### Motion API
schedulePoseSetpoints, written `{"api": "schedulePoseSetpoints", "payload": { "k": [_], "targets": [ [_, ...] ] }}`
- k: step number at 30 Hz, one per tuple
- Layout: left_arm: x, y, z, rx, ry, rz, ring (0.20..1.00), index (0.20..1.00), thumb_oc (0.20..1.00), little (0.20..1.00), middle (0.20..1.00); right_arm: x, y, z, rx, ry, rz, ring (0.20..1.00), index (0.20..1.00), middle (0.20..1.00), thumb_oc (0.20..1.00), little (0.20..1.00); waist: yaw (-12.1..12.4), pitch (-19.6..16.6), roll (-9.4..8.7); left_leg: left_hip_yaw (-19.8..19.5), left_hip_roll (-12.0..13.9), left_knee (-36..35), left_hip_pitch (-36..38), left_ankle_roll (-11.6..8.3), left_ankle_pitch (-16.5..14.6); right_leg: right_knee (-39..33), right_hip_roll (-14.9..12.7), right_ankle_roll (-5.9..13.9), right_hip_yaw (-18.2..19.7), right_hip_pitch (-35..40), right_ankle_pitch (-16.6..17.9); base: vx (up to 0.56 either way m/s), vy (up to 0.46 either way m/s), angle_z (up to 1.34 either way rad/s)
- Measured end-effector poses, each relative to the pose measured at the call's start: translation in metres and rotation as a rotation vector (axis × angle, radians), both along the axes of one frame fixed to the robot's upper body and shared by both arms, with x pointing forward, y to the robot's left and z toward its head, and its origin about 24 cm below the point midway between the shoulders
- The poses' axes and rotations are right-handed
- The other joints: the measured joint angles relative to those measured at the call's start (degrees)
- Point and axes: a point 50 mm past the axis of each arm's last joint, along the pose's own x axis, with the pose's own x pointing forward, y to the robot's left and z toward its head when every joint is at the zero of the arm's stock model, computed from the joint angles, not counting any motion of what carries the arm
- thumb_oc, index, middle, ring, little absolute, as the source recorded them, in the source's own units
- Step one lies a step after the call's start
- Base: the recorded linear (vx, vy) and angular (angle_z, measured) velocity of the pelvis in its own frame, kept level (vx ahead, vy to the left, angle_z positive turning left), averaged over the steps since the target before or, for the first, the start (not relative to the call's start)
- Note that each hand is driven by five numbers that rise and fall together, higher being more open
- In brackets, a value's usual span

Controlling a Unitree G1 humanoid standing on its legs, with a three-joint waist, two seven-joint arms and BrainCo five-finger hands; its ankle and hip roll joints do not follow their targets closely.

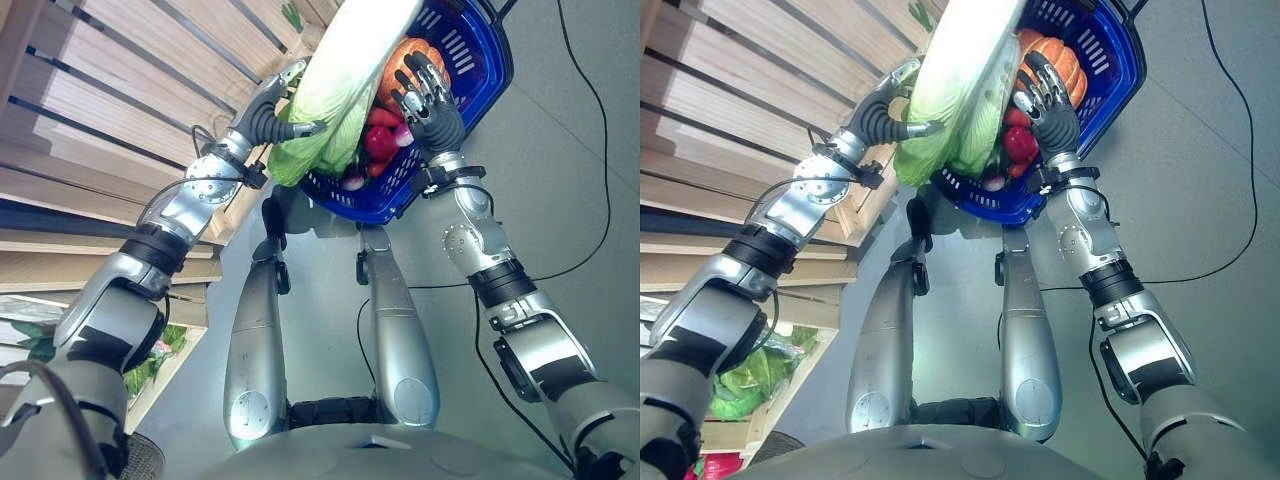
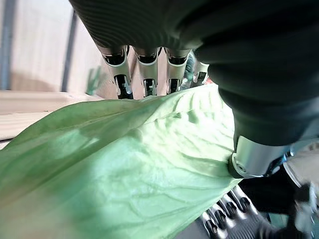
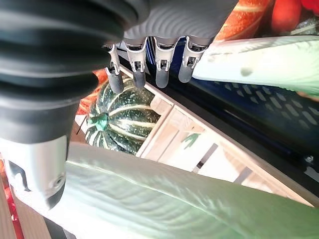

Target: Pick up fruits and vegetables into the basket

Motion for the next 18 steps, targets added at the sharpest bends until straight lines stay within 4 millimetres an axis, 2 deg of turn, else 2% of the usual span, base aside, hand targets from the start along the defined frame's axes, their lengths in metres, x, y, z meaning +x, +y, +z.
{"api": "schedulePoseSetpoints", "payload": {
  "k": [6,18],
  "targets": [
    [-0.006,-0.012,0.002,0.037,-0.009,-0.068,0.200,0.200,0.200,0.200,0.200,0.000,0.005,-0.002,-0.016,0.016,0.021,1.000,1.000,1.000,1.000,1.000,0.1,0.0,0.00,-0.1,0.0,-0.2,-0.1,-0.01,0.0,0.0,0.0,-0.02,0.0,-0.1,0.0,0.00,0.000,0.00],
    [-0.004,-0.014,0.002,0.105,0.034,-0.085,0.200,0.200,0.200,0.200,0.200,0.000,0.005,-0.006,-0.024,0.039,0.024,1.000,1.000,1.000,1.000,1.000,0.0,0.0,0.00,-0.1,0.0,-0.2,0.0,-0.04,0.0,0.0,0.0,-0.03,-0.1,-0.1,0.0,0.00,0.000,0.00]
  ]
}}
